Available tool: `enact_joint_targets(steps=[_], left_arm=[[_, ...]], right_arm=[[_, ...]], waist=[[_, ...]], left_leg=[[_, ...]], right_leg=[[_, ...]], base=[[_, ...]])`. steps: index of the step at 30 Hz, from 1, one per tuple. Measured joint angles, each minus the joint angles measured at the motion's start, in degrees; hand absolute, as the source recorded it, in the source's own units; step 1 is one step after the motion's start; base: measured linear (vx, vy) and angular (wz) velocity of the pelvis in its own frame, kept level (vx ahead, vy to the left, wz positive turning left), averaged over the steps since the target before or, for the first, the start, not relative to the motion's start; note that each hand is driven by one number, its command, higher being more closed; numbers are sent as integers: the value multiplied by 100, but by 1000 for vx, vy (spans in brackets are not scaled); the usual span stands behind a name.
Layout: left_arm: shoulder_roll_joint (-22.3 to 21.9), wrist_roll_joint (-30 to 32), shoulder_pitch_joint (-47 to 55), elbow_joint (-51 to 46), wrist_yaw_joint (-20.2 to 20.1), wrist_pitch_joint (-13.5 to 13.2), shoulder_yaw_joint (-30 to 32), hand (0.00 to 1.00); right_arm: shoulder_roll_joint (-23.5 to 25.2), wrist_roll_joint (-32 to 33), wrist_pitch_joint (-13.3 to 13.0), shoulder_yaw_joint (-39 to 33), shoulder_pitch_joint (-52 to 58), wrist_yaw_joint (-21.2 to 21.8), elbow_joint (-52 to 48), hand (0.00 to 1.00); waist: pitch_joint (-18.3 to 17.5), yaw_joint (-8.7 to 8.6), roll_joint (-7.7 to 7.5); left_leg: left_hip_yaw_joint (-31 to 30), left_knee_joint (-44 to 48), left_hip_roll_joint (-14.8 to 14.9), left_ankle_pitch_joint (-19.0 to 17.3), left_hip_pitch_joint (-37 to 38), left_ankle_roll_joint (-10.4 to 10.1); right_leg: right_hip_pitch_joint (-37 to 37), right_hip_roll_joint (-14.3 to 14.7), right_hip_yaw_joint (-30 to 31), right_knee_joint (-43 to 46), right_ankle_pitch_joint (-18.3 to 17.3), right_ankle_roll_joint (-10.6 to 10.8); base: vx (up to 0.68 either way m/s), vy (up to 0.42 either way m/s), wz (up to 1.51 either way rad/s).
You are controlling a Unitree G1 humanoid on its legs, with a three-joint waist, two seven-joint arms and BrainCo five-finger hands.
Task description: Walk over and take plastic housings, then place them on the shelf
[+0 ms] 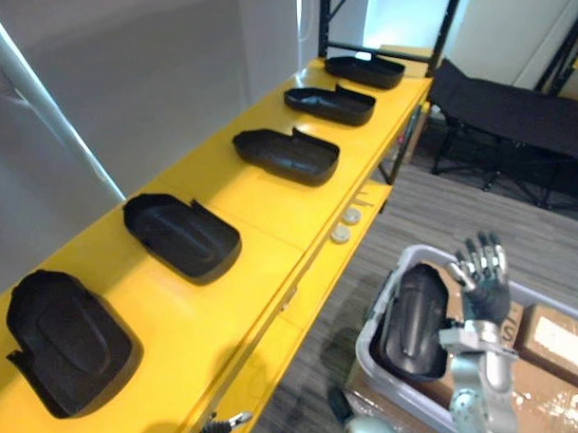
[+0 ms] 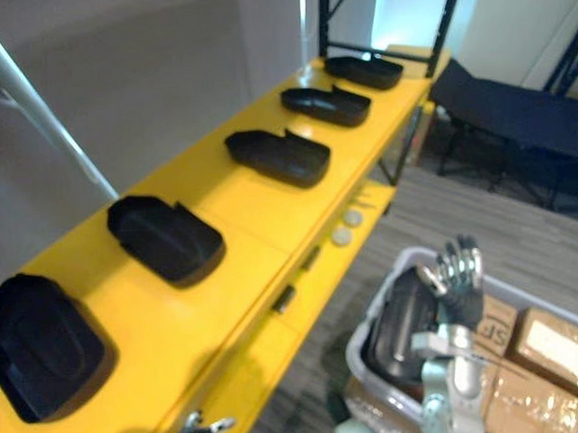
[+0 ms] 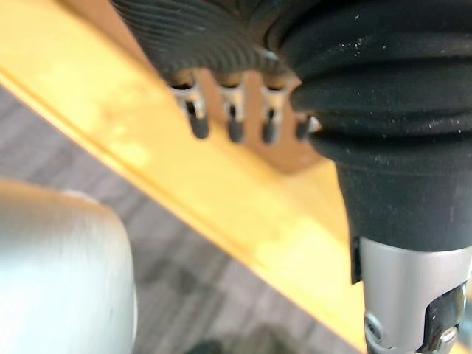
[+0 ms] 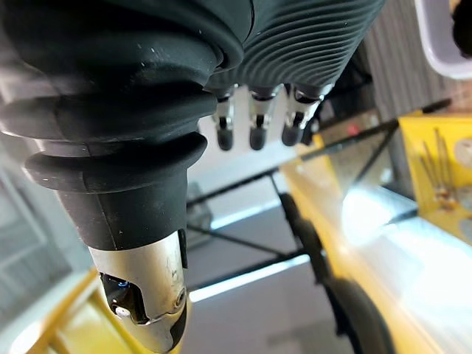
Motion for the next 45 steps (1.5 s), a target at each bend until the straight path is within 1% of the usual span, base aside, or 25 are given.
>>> enact_joint_targets(steps=[3, 7, 8, 10, 11, 14, 16, 17, 18, 19, 20, 21, 23, 24, 25, 26, 27, 28, 30, 31, 33, 35, 38, 42, 45], left_arm=[[60, 743, -92, -3, -123, -162, 22, 0], [111, 1083, -274, -21, -140, -125, -233, 0], [158, 1067, -316, -50, -150, -47, -232, 0], [252, 1072, -388, -120, -128, 159, -216, 0], [360, 1053, -394, -192, -111, 278, -199, 0], [419, 849, -595, -24, -125, 491, -193, 0], [414, 828, -699, 166, -213, 547, -193, 0], [419, 909, -717, 253, -243, 564, -189, 0], [454, 929, -704, 277, -244, 577, -177, 0], [424, 931, -725, 392, -248, 604, -57, 0], [408, 898, -663, 487, -237, 596, -11, 0], [383, 879, -632, 558, -221, 592, -16, 0], [417, 841, -619, 612, -218, 591, -94, 0], [477, 812, -567, 664, -223, 572, -193, 0], [526, 800, -537, 661, -228, 554, -212, 0], [607, 798, -512, 652, -227, 523, -255, 0], [693, 792, -502, 650, -222, 480, -258, 0], [819, 787, -509, 653, -196, 462, -251, 0], [768, 677, -654, 599, -110, 406, -247, 0], [723, 610, -729, 585, -93, 383, -245, 0], [261, 319, -787, 295, 91, 287, -251, 0], [15, 108, -672, 127, 205, 248, -250, 0], [9, 122, -349, -244, 528, 25, -168, 0], [69, -94, -82, -411, 901, -27, 177, 0], [144, -79, -16, -475, 864, -32, 409, 0]], right_arm=[[-35, 74, 239, 55, -60, -26, 153, 0], [-17, 70, 351, 100, 36, -167, 323, 0], [15, 71, 350, 110, 195, -116, 314, 0], [38, 61, 360, 191, 369, -41, 287, 0], [64, 42, 386, 307, 462, 10, 288, 0], [102, -195, 355, 197, 601, -168, 289, 0], [226, -321, 213, 254, 594, -498, 215, 0], [298, -355, 150, 354, 572, -670, 189, 0], [339, -415, 151, 423, 571, -766, 188, 0], [362, -452, 154, 587, 543, -964, 188, 0], [452, -453, 165, 713, 462, -1088, 214, 0], [546, -459, 165, 762, 438, -1135, 184, 0], [517, -482, 162, 732, 586, -1134, 201, 0], [529, -491, 167, 720, 730, -1114, 214, 0], [545, -491, 167, 731, 775, -1106, 211, 0], [572, -480, 167, 747, 833, -1080, 206, 0], [637, -427, 169, 747, 898, -995, 204, 0], [754, -384, 202, 753, 990, -889, 203, 0], [715, -390, 320, 792, 965, -698, 195, 0], [674, -390, 346, 809, 934, -655, 195, 0], [482, -416, 449, 816, 817, -615, 227, 0], [425, -444, 487, 827, 807, -614, 347, 0], [400, -439, 485, 761, 822, -610, 464, 0], [346, -355, 486, 660, 815, -613, 810, 0], [336, -345, 510, 654, 638, -648, 959, 0]], waist=[[19, 28, -26], [98, 21, -46], [147, 17, -141], [233, -6, -286], [273, -24, -363], [284, -117, -323], [280, -42, -346], [271, 5, -441], [264, 26, -557], [304, 61, -558], [276, 231, -387], [320, 267, -391], [339, 185, -321], [306, 218, -373], [285, 223, -410], [272, 223, -494], [251, 232, -613], [231, 271, -728], [226, 274, -732], [228, 280, -733], [396, 286, -461], [412, 292, -363], [400, 350, -377], [380, 464, -413], [381, 583, -418]], left_leg=[[-126, -24, -101, -54, -27, -3], [-57, 61, -146, -285, 131, 36], [85, 87, -193, -404, 255, 91], [366, 145, -198, -488, 311, 166], [684, 187, -166, -453, 256, 245], [999, 235, 107, -293, 43, 222], [1200, 144, 248, -125, -36, 152], [1430, 294, 319, -122, -71, 125], [1533, 440, 285, -127, -127, 118], [1431, 397, 276, -183, -248, 210], [1319, -145, 194, 68, -122, 382], [1839, -385, 424, 317, 56, 138], [2120, -370, 657, 384, 74, 89], [2381, -327, 923, 440, 79, -15], [2473, -329, 1031, 480, 70, -86], [2589, -319, 1180, 546, 57, -208], [2694, -284, 1296, 602, 50, -333], [2739, -201, 1496, 685, -30, -517], [2771, -205, 1742, 872, -152, -730], [2774, -209, 1781, 914, -170, -805], [2729, -344, 1816, 1083, -166, -900], [2707, -657, 1695, 1276, 15, -915], [2453, -1033, 1438, 1465, 153, -952], [2066, -1079, 1084, 1519, -151, -859], [1809, -1164, 822, 1529, -343, -773]], right_leg=[[-185, -66, -196, 362, 40, 67], [-369, 27, -209, 912, 45, 61], [-359, 27, -355, 1018, 55, 49], [-349, -9, -675, 820, 479, -176], [-397, -68, -1107, 793, 345, -611], [-582, -154, -2024, 2040, -395, -694], [-505, -373, -2361, 2589, -917, -647], [-461, -562, -2625, 2812, -1132, -655], [-461, -523, -2755, 2711, -1060, -593], [-471, -337, -2786, 2318, -835, -990], [-186, 57, -2287, 1252, -267, -1187], [-129, -5, -2776, 1716, -712, -1435], [-41, -500, -3474, 2479, -1121, -1218], [106, -950, -3730, 2690, -1039, -1076], [163, -1093, -3772, 2644, -966, -976], [288, -1250, -3802, 2468, -754, -739], [476, -1378, -3794, 2178, -192, -538], [658, -1237, -3685, 1708, -100, -67], [796, -918, -3860, 1107, -415, 143], [826, -858, -3861, 978, -477, 145], [909, -714, -3853, 717, -557, 139], [993, -706, -3846, 663, -582, 98], [1156, -749, -3933, 445, -596, 115], [1061, -1011, -4067, 266, -504, 248], [891, -1182, -4095, 259, -407, 299]], base=[[-53, 129, 28], [-99, 56, -27], [-190, 49, -84], [-369, 43, -105], [-429, -21, -113], [-240, -29, -67], [-115, -41, -59], [-97, -89, -88], [-166, -103, -109], [-215, -45, -156], [-213, -42, -215], [-122, -27, -186], [-96, -97, -119], [-73, -158, -112], [-59, -248, -113], [-40, -219, -75], [-43, -295, -78], [-52, -272, -56], [-58, -402, -43], [-42, -364, -31], [-56, -167, -13], [-66, -72, 0], [-74, -38, 13], [-138, 77, 22], [-86, 106, 14]])
